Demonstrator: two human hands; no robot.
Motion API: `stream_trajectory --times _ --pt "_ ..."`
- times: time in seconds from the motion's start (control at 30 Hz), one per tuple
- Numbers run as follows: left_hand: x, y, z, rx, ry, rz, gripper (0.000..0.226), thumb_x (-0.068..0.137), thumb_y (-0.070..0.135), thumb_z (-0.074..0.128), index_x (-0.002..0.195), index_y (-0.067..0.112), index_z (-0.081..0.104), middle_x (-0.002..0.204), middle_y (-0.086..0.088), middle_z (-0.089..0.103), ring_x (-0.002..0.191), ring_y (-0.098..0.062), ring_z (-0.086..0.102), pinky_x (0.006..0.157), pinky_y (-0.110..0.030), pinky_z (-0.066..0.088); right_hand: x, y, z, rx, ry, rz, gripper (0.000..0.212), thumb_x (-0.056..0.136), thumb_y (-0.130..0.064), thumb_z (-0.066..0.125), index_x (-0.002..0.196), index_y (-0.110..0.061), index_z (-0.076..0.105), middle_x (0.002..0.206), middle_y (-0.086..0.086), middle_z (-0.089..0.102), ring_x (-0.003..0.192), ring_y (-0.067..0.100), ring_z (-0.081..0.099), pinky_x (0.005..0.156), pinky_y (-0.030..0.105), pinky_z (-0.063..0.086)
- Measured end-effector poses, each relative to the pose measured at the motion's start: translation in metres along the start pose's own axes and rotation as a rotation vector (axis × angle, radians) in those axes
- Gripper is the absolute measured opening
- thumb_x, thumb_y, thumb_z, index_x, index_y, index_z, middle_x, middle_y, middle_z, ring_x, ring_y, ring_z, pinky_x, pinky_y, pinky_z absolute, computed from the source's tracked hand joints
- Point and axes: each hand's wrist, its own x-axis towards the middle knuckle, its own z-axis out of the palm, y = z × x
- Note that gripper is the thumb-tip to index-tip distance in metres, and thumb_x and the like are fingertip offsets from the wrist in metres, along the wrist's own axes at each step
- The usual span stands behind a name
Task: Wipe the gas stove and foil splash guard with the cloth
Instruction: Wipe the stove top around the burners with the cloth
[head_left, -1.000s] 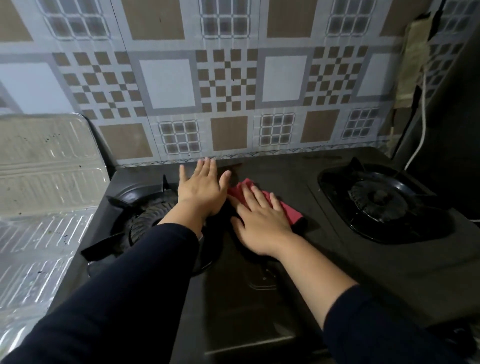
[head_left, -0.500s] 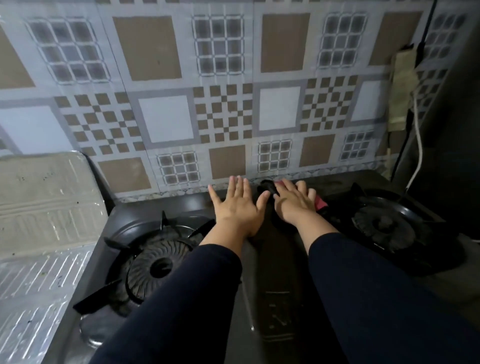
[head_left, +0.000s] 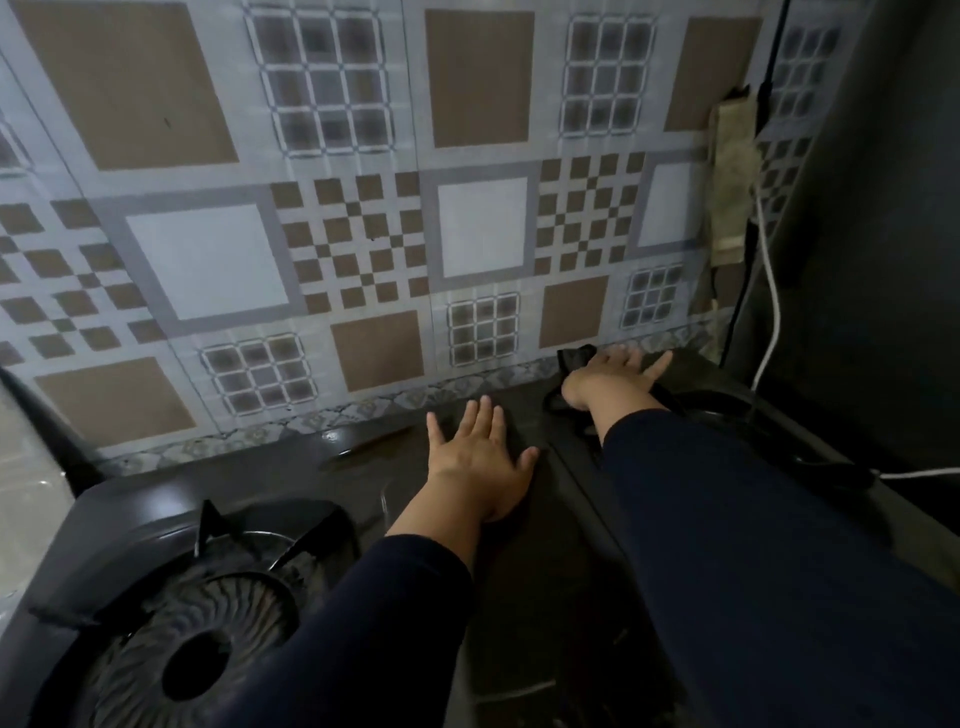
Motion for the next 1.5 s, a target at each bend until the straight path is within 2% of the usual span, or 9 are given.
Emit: stream_trajectory --times 0.23,0.5,0.67,0.83,1.03,1.13,1.23,1.33,1.5 --pt "0.005 0.0 0.005 0.032 -0.001 -0.019 0.073 0.095 0.06 0.013 0.153 0.018 -0.005 0.161 0.002 -0.014 0.148 -0.015 -0.014 0.115 -0.059 -0.012 -0.009 -0.022 0.015 0.187 -0.088 -0.189 0.067 0.098 -0.039 0.026 0.15 -0.018 -0.012 0.156 0.01 -0.027 0.143 0.034 -0.023 0.116 0.054 -0.01" --pt "0.004 0.0 0.006 0.027 -0.001 -0.027 0.074 0.094 0.061 0.011 0.152 0.02 -0.007 0.16 0.004 -0.017 0.147 -0.013 -0.016 0.115 -0.058 -0.014 0.05 -0.001 0.003 0.21 -0.033 0.123 0.095 0.087 -0.055 0.048 0.149 -0.017 -0.013 0.157 0.016 -0.021 0.144 0.04 -0.015 0.115 0.056 -0.005" --pt "0.003 0.0 0.007 0.036 0.0 -0.025 0.072 0.095 0.06 0.009 0.152 0.019 -0.009 0.16 0.004 -0.019 0.147 -0.013 -0.017 0.115 -0.057 -0.013 0.08 0.027 -0.004 0.184 -0.061 0.311 0.085 0.091 -0.058 0.042 0.148 -0.028 -0.013 0.157 0.017 -0.019 0.143 0.045 -0.006 0.114 0.059 0.003" --pt "0.003 -0.001 0.007 0.025 -0.003 -0.021 0.073 0.095 0.06 0.011 0.152 0.019 -0.008 0.16 0.004 -0.018 0.147 -0.014 -0.017 0.115 -0.057 -0.013 0.077 0.019 0.001 0.121 -0.024 0.326 0.082 0.092 -0.06 0.035 0.151 -0.023 -0.008 0.156 0.024 -0.013 0.143 0.046 -0.008 0.113 0.059 0.0" --pt "0.003 0.0 -0.001 0.042 -0.021 -0.027 0.071 0.097 0.057 0.013 0.153 0.017 -0.002 0.162 0.001 -0.01 0.149 -0.015 -0.01 0.114 -0.057 -0.015 0.012 -0.02 0.016 0.051 0.057 0.002 0.074 0.095 -0.052 0.027 0.15 -0.016 -0.006 0.156 0.027 -0.012 0.143 0.047 -0.008 0.116 0.057 -0.002" --pt "-0.007 -0.001 -0.007 0.036 -0.002 -0.044 0.062 0.101 0.043 0.015 0.153 0.014 0.001 0.162 0.0 -0.006 0.149 -0.015 -0.009 0.114 -0.057 -0.016 -0.027 -0.026 0.028 0.066 0.093 -0.212 0.061 0.099 -0.043 0.018 0.152 -0.019 -0.001 0.158 0.022 -0.009 0.144 0.043 -0.006 0.118 0.052 -0.001" --pt "-0.028 -0.001 -0.014 0.058 -0.012 -0.058 0.062 0.099 0.028 0.025 0.153 0.012 -0.002 0.162 -0.002 -0.008 0.149 -0.016 -0.01 0.115 -0.058 -0.014 -0.063 -0.021 0.036 0.085 0.079 -0.367 0.058 0.099 -0.037 0.024 0.152 -0.022 0.003 0.16 0.015 -0.006 0.146 0.039 -0.003 0.119 0.048 -0.001" --pt "-0.056 -0.002 -0.017 0.036 -0.028 -0.079 0.067 0.095 0.02 0.031 0.153 0.011 -0.003 0.162 -0.002 -0.008 0.149 -0.016 -0.009 0.115 -0.058 -0.011 -0.101 -0.019 0.043 0.025 0.116 -0.482 0.06 0.096 -0.032 0.033 0.151 -0.029 0.011 0.161 0.008 0.004 0.144 0.039 0.01 0.116 0.053 0.009" --pt "-0.106 -0.014 -0.013 0.032 -0.032 -0.111 0.071 0.092 0.014 0.035 0.153 0.011 -0.002 0.162 -0.003 -0.008 0.149 -0.016 -0.01 0.116 -0.057 -0.01 -0.159 0.0 0.063 0.042 0.18 -0.562 0.053 0.097 -0.027 0.035 0.148 -0.033 0.022 0.157 0.006 0.023 0.135 0.037 0.026 0.111 0.044 0.025"
